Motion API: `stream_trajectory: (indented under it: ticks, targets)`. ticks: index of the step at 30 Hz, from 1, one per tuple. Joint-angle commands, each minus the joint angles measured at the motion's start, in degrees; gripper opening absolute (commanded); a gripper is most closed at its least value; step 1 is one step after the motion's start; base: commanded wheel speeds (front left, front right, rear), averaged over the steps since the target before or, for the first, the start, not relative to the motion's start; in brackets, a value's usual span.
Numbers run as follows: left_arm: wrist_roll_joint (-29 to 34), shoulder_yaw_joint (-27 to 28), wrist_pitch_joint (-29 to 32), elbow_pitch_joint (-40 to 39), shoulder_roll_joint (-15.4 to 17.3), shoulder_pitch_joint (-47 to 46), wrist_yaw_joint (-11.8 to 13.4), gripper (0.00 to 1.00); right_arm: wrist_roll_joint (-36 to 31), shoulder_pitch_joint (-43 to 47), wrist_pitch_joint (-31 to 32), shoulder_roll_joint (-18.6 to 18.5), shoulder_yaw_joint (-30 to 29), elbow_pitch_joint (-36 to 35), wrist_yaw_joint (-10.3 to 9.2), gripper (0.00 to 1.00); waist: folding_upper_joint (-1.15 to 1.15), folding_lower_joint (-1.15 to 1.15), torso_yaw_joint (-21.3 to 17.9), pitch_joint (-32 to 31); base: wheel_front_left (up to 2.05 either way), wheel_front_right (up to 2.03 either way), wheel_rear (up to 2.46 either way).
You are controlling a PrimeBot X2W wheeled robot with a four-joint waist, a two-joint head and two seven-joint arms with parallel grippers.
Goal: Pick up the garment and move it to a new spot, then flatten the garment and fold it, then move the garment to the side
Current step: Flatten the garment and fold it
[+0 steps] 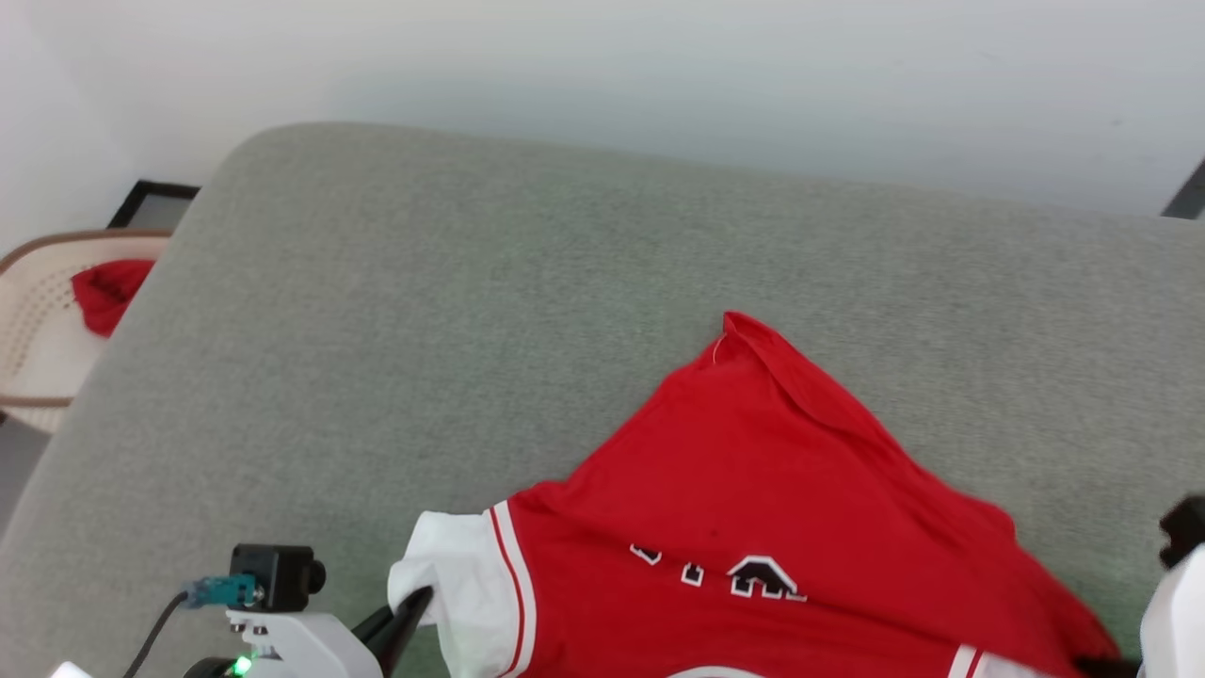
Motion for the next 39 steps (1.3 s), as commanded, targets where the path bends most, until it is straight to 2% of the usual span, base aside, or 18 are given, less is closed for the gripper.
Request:
stream_trajectory:
  ticks: [1,9,15,17,18,24,29,34,39]
  targets:
    - [-0.5,0.2,-0.4,-0.3,0.4,0.7,0.4,0.00,-0.4,2.0,-0.3,1.1,-1.1,-0.9,0.01,0.00,0.00,0.00,-1.2,-0.5,0.00,0.00,0.00]
    - [-0.5,0.2,-0.3,-1.3,0.8,1.2,0.9,0.00,-2.8,9.6,-0.7,6.1,-4.5,-3.5,0.02,0.00,0.00,0.00,-2.1,-0.4,0.00,0.00,0.00]
    - [-0.6,0.2,-0.4,-1.6,0.8,1.4,1.0,0.00,-4.4,13.3,-1.7,7.7,-4.2,-4.2,0.02,0.00,0.00,0.00,-2.4,-0.3,0.00,0.00,0.00]
    - [-0.6,0.2,-0.5,-1.6,0.8,1.6,1.0,0.00,-5.5,13.5,-3.1,7.3,-3.7,-4.7,0.02,0.47,0.00,0.00,-2.4,-0.3,0.00,0.00,0.00]
    - [-0.6,0.2,-0.5,-1.7,0.7,1.7,1.0,0.00,-5.8,13.6,-3.7,7.1,-3.5,-4.6,0.02,1.00,0.00,0.00,-2.5,-0.4,0.00,0.00,0.00]
    - [-0.5,0.0,-0.5,-1.8,0.7,1.8,1.0,0.00,-6.9,11.5,-5.8,5.3,-2.3,-6.5,0.02,1.00,0.00,0.00,-2.2,-0.9,0.00,0.00,0.00]
    - [0.0,-0.3,-0.1,-2.0,0.3,1.5,1.0,0.00,-7.3,8.9,-5.1,3.6,-1.5,-10.4,0.02,1.00,0.00,0.00,-1.5,-1.1,0.00,0.00,0.00]
    - [0.3,-0.8,0.5,-1.7,-0.4,0.6,0.5,0.00,-9.1,2.6,-4.9,3.3,0.2,-13.5,0.02,1.00,0.00,0.00,-0.2,-1.3,0.00,0.00,0.00]
    - [1.1,-1.5,1.5,-1.1,-1.5,-0.7,-0.1,0.00,-10.9,-7.0,-7.2,3.8,4.7,-12.1,0.02,1.00,0.00,0.00,1.6,-1.2,0.00,0.00,0.00]
